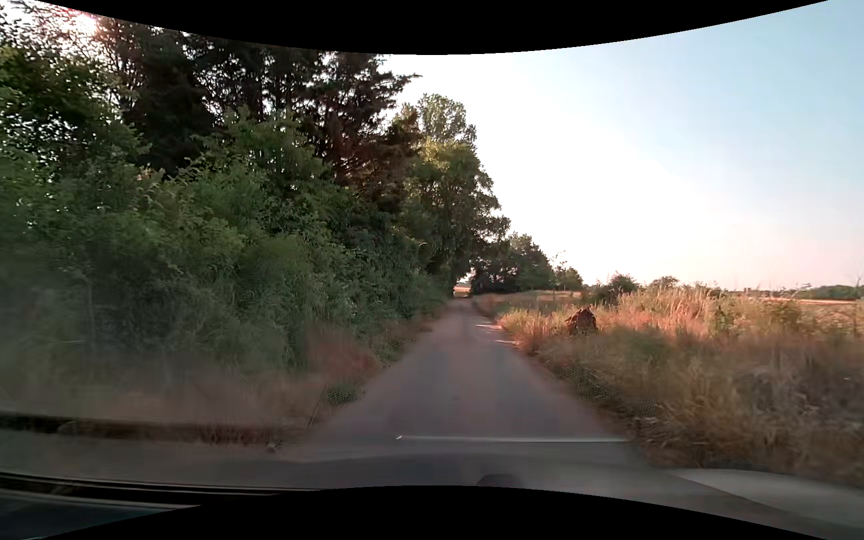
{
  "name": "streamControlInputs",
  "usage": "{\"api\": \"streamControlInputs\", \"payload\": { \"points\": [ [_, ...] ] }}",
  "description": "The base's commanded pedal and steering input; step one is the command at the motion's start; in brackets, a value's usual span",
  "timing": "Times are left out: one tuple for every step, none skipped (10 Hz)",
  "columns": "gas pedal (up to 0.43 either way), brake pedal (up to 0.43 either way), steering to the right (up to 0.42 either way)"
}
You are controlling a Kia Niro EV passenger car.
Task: Follow the waypoints while adhering to traffic rules and regulations
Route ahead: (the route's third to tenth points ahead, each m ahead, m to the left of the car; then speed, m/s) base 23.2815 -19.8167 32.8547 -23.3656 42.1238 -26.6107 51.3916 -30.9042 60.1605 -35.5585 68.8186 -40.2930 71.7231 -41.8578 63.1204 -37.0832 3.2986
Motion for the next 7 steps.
{"api": "streamControlInputs", "payload": {
  "points": [
    [0.0, 0.0, 0.034],
    [0.0, 0.0, 0.029],
    [0.0, 0.0, 0.024],
    [0.0, 0.0, 0.019],
    [0.0, 0.0, 0.016],
    [0.0, 0.0, 0.015],
    [0.0, 0.0, 0.014]
  ]
}}
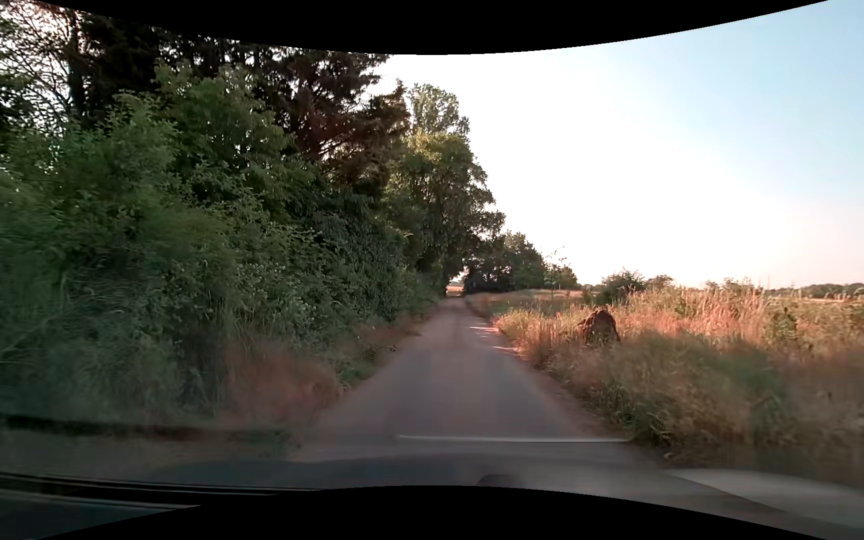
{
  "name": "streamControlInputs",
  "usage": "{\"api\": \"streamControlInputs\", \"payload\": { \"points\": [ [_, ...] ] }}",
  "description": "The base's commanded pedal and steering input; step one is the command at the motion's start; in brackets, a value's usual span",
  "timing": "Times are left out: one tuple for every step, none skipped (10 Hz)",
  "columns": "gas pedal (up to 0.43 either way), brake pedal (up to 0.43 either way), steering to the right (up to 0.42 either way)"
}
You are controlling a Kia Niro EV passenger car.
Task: Follow the waypoints while adhering to traffic rules and regulations
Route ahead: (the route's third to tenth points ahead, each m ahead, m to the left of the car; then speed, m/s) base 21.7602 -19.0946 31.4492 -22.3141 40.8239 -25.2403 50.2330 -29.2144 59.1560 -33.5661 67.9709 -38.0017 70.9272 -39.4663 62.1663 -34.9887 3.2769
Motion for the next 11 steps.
{"api": "streamControlInputs", "payload": {
  "points": [
    [0.0, 0.0, 0.012],
    [0.0, 0.0, 0.011],
    [0.0, 0.0, 0.009],
    [0.0, 0.0, 0.008],
    [0.0, 0.0, 0.006],
    [0.0, 0.0, 0.004],
    [0.0, 0.0, 0.0],
    [0.0, 0.0, -0.004],
    [0.0, 0.0, -0.006],
    [0.0, 0.0, -0.007],
    [0.0, 0.0, -0.007]
  ]
}}
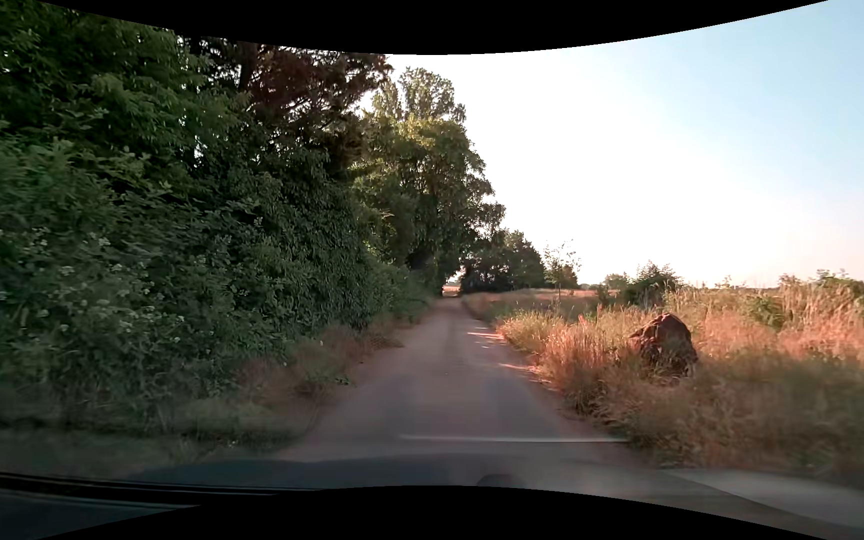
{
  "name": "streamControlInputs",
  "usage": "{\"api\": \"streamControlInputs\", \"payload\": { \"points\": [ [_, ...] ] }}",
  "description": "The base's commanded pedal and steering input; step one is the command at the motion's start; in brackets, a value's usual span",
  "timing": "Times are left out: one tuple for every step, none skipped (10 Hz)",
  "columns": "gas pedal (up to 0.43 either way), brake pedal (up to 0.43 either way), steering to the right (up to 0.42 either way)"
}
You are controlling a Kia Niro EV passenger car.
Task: Follow the waypoints while adhering to traffic rules and regulations
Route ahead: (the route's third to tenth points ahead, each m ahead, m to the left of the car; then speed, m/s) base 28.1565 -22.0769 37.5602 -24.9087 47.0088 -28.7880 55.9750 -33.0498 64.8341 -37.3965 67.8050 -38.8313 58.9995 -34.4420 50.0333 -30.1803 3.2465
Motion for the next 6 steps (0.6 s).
{"api": "streamControlInputs", "payload": {
  "points": [
    [0.0, 0.0, -0.007],
    [0.0, 0.0, -0.007],
    [0.0, 0.0, -0.008],
    [0.0, 0.0, -0.008],
    [0.0, 0.0, -0.008],
    [0.0, 0.0, -0.008]
  ]
}}
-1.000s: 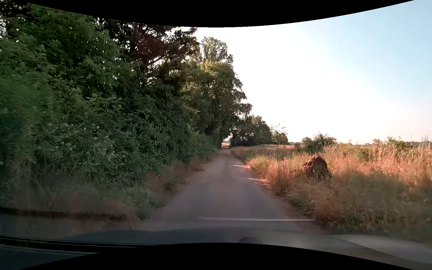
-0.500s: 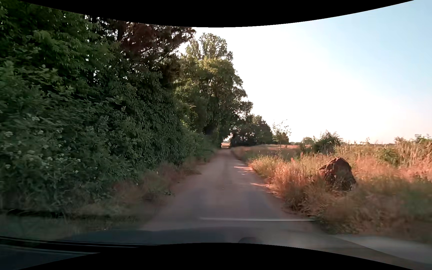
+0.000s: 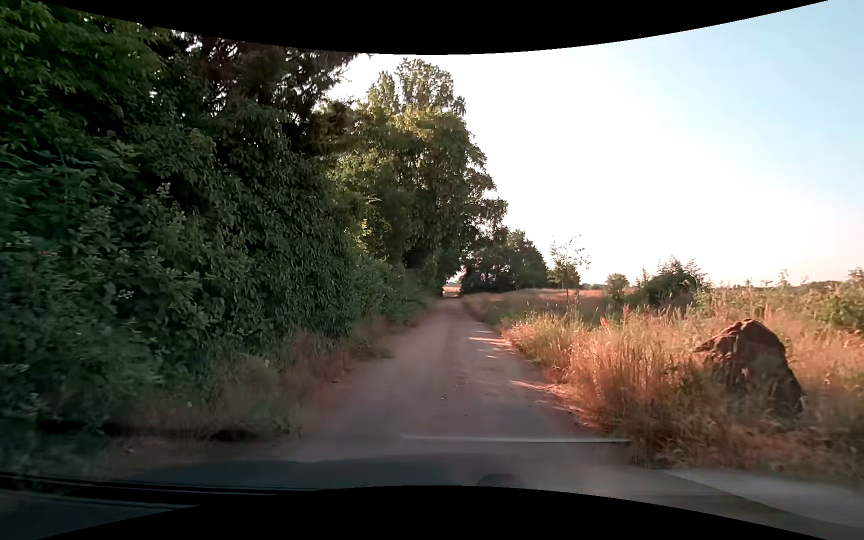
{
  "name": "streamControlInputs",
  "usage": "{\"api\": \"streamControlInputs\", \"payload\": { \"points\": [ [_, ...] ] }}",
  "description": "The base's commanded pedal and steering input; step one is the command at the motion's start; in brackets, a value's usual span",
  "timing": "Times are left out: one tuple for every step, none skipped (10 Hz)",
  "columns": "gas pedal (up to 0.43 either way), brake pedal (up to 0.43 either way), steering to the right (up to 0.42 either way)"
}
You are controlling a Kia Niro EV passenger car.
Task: Follow the waypoints while adhering to traffic rules and regulations
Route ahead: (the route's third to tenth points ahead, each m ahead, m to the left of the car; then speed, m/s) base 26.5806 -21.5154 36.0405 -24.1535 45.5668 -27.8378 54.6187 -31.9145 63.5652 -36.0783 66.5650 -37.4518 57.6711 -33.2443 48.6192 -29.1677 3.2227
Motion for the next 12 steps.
{"api": "streamControlInputs", "payload": {
  "points": [
    [0.0, 0.0, -0.008],
    [0.0, 0.0, -0.008],
    [0.0, 0.0, -0.008],
    [0.0, 0.0, -0.008],
    [0.0, 0.0, -0.008],
    [0.0, 0.0, -0.008],
    [0.0, 0.0, -0.008],
    [0.0, 0.0, -0.008],
    [0.0, 0.0, -0.008],
    [0.0, 0.0, -0.008],
    [0.0, 0.0, -0.008],
    [0.0, 0.0, -0.008]
  ]
}}
